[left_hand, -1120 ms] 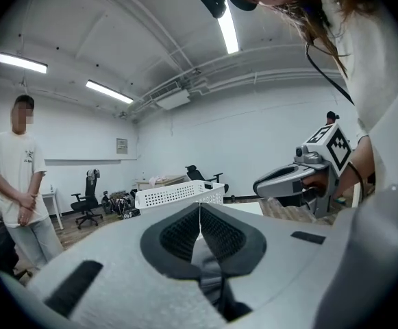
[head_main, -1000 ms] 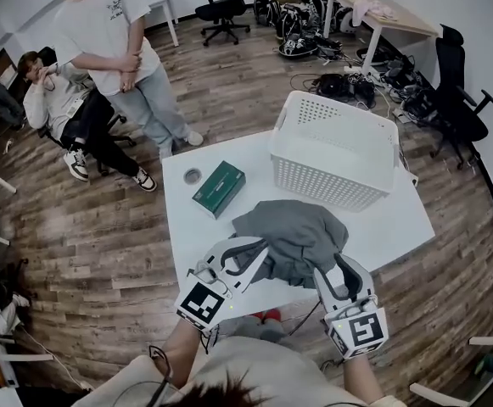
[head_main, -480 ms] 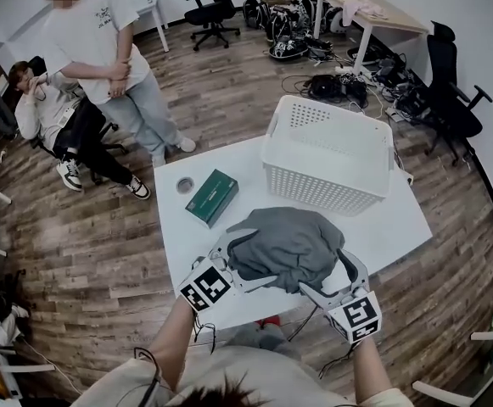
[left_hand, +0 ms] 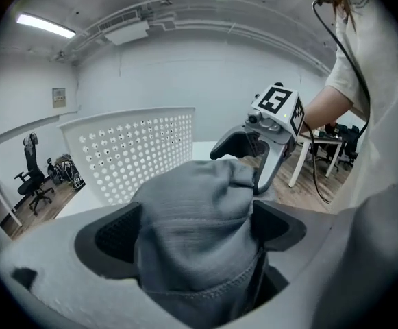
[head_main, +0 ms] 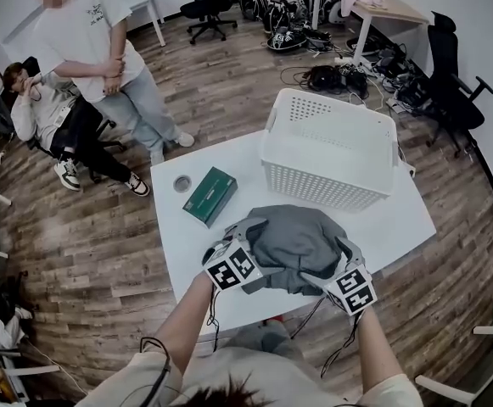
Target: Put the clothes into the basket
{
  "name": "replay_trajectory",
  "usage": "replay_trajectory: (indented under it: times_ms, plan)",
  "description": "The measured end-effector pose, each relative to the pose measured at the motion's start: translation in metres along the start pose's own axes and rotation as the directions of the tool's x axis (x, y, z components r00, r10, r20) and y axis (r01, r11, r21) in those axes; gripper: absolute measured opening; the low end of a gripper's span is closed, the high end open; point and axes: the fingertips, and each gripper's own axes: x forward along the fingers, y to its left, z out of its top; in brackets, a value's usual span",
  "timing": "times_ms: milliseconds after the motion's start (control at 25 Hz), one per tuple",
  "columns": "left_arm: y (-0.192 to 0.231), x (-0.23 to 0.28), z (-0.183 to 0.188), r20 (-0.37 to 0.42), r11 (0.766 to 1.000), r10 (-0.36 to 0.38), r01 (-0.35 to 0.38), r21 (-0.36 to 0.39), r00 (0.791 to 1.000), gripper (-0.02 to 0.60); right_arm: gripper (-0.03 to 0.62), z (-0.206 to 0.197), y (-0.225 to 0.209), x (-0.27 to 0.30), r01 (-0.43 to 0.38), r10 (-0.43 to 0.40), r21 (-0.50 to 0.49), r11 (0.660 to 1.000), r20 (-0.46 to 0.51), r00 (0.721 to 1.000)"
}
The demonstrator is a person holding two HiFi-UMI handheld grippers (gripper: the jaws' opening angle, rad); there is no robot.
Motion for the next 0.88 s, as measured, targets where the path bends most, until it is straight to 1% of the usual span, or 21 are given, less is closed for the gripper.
replay_trajectory:
  times_ms: [120, 240, 320, 520, 600, 720, 880]
  plan:
    - [0.003, 0.016, -0.014, -0.070, 1.000, -0.022, 0.021, -0.009, 0.997, 0.505, 0.492, -0.014, -0.005, 0.014, -0.021, 0.023, 0.065, 0.998, -0.040, 0.999]
    - [0.001, 0.029, -0.031, -0.130, 0.999, -0.050, 0.050, 0.002, 0.990, 0.505, 0.492, -0.028, -0.006, 0.027, -0.051, 0.063, 0.137, 0.989, -0.086, 0.994]
    - [0.001, 0.035, -0.038, -0.146, 0.998, -0.069, 0.067, -0.015, 0.987, 0.505, 0.493, -0.034, -0.005, 0.034, -0.074, 0.094, 0.178, 0.981, -0.111, 0.989]
    - [0.003, 0.046, -0.044, -0.153, 0.992, -0.109, 0.098, -0.079, 0.982, 0.503, 0.492, -0.045, -0.001, 0.047, -0.137, 0.179, 0.238, 0.961, -0.163, 0.970]
    - [0.002, 0.049, -0.047, -0.157, 0.988, -0.127, 0.112, -0.102, 0.979, 0.503, 0.492, -0.046, 0.001, 0.050, -0.163, 0.207, 0.240, 0.957, -0.171, 0.963]
    - [0.003, 0.053, -0.048, -0.158, 0.982, -0.154, 0.134, -0.135, 0.975, 0.502, 0.492, -0.046, 0.002, 0.053, -0.176, 0.218, 0.220, 0.959, -0.180, 0.959]
    - [0.003, 0.057, -0.052, -0.160, 0.978, -0.171, 0.149, -0.144, 0.972, 0.491, 0.491, -0.045, 0.006, 0.057, -0.200, 0.233, 0.174, 0.964, -0.195, 0.953]
